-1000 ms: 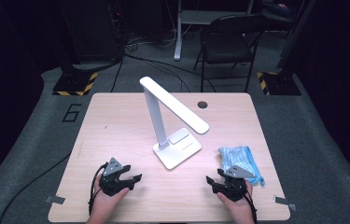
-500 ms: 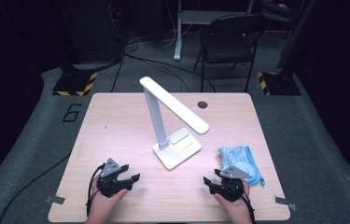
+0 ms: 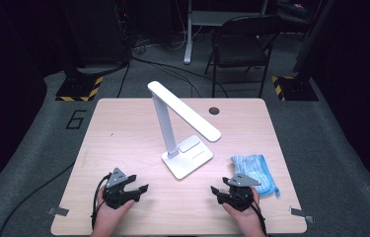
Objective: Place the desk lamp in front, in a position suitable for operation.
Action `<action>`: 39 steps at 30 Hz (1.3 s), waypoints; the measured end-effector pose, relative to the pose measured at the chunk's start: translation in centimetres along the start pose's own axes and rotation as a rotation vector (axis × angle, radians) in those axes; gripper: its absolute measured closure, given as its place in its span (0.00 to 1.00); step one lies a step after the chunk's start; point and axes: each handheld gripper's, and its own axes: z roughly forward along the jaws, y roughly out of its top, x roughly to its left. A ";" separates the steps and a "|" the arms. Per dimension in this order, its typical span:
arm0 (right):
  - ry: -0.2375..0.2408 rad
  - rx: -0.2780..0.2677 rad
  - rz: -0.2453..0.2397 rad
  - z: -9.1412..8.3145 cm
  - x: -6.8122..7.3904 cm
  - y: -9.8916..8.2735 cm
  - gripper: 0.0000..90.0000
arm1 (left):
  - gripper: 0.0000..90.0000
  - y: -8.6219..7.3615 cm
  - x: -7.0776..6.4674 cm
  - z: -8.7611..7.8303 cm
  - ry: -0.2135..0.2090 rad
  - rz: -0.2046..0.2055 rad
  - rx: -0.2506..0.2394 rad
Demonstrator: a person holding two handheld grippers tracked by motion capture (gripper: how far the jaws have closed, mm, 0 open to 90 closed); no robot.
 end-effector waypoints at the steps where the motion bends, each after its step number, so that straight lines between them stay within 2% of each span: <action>1: 0.000 0.003 -0.002 0.0 0.0 0.1 0.44 | 0.39 0.0 0.0 0.1 0.001 -0.002 -0.004; 3: 0.016 0.006 0.000 0.0 0.1 0.3 0.44 | 0.39 0.0 0.0 0.1 0.001 -0.001 -0.004; 6: 0.008 0.007 -0.002 0.1 0.1 0.4 0.44 | 0.39 0.0 0.0 0.1 0.000 -0.002 -0.005; 12: 0.027 0.002 -0.004 0.4 0.4 1.2 0.44 | 0.39 0.0 0.0 0.0 -0.004 -0.004 -0.002; 13: 0.021 0.002 -0.004 0.5 0.5 1.3 0.44 | 0.39 0.1 0.0 -0.1 -0.014 -0.002 0.010; 16: 0.029 0.002 -0.020 0.9 0.8 1.8 0.44 | 0.39 0.0 0.0 0.1 -0.003 -0.003 -0.002; 19: 0.033 -0.001 -0.012 1.2 1.0 2.0 0.44 | 0.39 0.0 -0.1 0.1 -0.002 -0.009 -0.002; 30: 0.050 0.006 -0.043 3.7 1.5 4.2 0.44 | 0.39 0.0 -0.1 0.0 -0.020 -0.005 0.018; 36: 0.034 0.023 -0.044 4.8 1.6 4.9 0.44 | 0.39 0.0 0.0 0.2 -0.013 -0.009 0.006; 37: 0.034 0.030 -0.058 5.2 1.3 5.2 0.44 | 0.39 0.0 0.0 0.2 -0.013 -0.012 0.005; 39: 0.030 0.032 -0.045 5.3 1.4 5.3 0.44 | 0.39 0.0 0.0 0.2 -0.015 -0.012 0.006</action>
